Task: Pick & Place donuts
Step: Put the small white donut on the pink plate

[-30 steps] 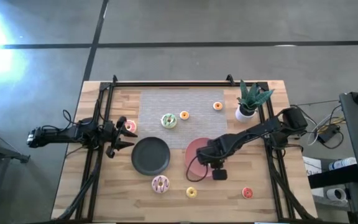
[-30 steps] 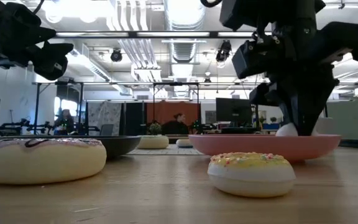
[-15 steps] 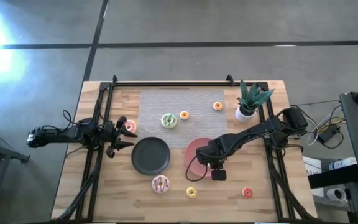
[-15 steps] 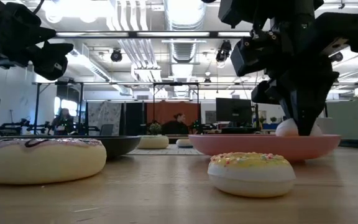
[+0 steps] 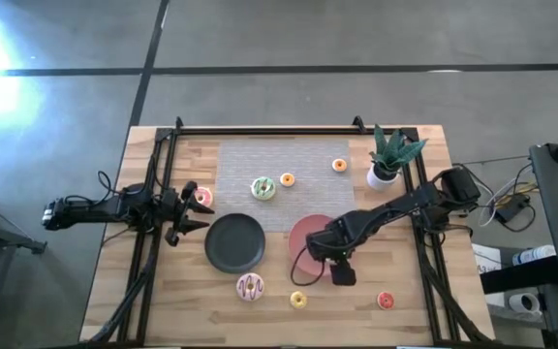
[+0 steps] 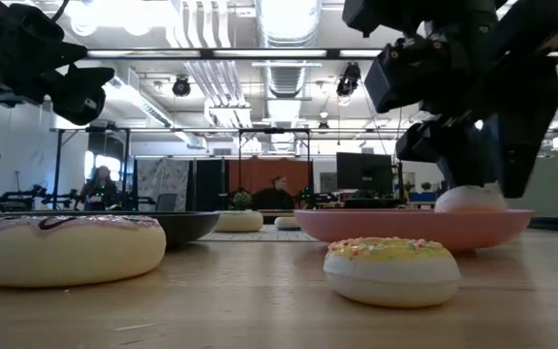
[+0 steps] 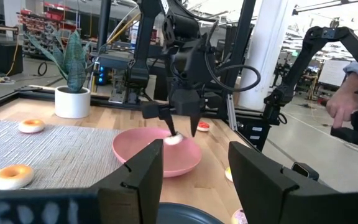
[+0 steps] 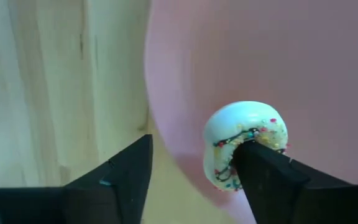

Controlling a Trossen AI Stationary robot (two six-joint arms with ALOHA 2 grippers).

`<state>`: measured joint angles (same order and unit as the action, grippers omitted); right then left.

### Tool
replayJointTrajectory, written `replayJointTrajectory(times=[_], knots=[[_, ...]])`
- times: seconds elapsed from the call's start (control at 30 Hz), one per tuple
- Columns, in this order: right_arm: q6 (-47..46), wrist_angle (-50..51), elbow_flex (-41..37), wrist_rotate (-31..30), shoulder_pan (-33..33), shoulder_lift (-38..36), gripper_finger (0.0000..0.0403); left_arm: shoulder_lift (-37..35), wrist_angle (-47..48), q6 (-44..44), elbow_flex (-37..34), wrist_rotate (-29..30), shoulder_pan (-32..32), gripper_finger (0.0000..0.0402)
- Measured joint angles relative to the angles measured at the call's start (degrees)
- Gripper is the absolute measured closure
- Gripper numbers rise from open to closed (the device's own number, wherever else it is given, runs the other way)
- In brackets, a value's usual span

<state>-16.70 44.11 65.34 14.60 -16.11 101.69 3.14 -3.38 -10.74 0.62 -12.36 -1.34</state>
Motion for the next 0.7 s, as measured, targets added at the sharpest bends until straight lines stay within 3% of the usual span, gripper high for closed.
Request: replayJointTrajectory(times=[0.43,0.57,0.7], knots=[[0.5,0.1,0.0,-2.6,-1.8,-1.0,0.0179,0.0,0.0,0.0,0.0,0.0,0.0,0.0245],[0.4,-0.2,0.0,-7.4,-2.3,-2.2,0.0179,0.0,0.0,0.0,0.0,0.0,0.0,0.0245],[0.6,-0.1,0.0,-7.6,-2.3,-3.1,0.0179,0.0,0.0,0.0,0.0,0.0,0.0,0.0245]])
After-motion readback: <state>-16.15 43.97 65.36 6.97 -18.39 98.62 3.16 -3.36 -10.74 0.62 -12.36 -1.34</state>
